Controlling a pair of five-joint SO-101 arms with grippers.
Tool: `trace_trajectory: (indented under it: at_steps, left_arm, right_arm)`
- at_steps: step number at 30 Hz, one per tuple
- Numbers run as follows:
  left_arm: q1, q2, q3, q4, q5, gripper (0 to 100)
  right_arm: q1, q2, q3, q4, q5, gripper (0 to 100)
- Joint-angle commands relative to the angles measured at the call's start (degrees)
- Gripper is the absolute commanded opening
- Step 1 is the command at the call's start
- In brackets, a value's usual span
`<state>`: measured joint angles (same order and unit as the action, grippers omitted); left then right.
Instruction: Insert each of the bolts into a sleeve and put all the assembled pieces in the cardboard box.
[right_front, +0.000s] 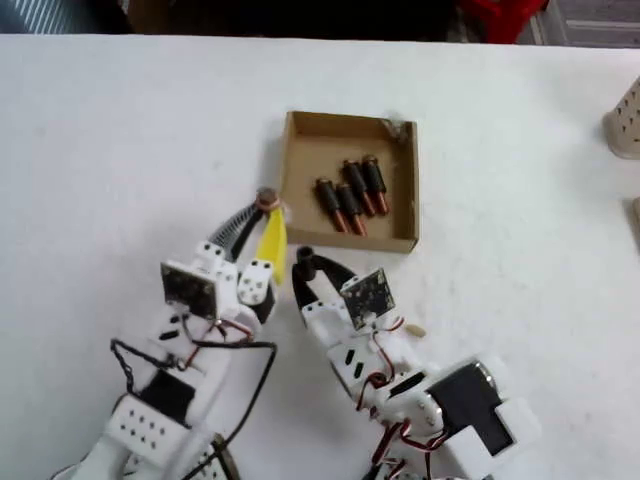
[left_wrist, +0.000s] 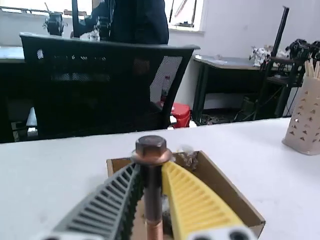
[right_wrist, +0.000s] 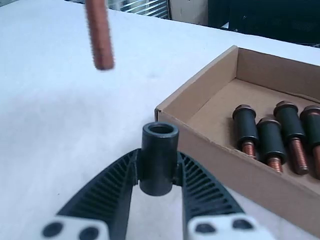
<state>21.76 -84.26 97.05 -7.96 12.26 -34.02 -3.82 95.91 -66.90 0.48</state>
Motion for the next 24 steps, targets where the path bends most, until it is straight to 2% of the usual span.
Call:
trace_trajectory:
  at_steps: [1, 6, 9, 24]
  left_arm:
    - [0.1, 17.7, -7.6, -10.5, 0.7, 2]
    - [1.9, 25.3, -7.9, -16.3, 2.5, 2]
    - [1.9, 25.1, -8.4, -16.3, 4.8, 2]
    - [3.2, 25.5, -12.0, -15.9, 7.2, 2]
  right_arm:
    - [-0.2, 0.0, 0.4, -1.5, -0.3, 1.6]
    - [-0.2, 0.0, 0.4, -1.5, -0.3, 1.6]
    - [-0.4, 0.0, 0.4, -1.5, -0.3, 1.6]
    - [-0.5, 0.0, 0.4, -1.5, -0.3, 1.6]
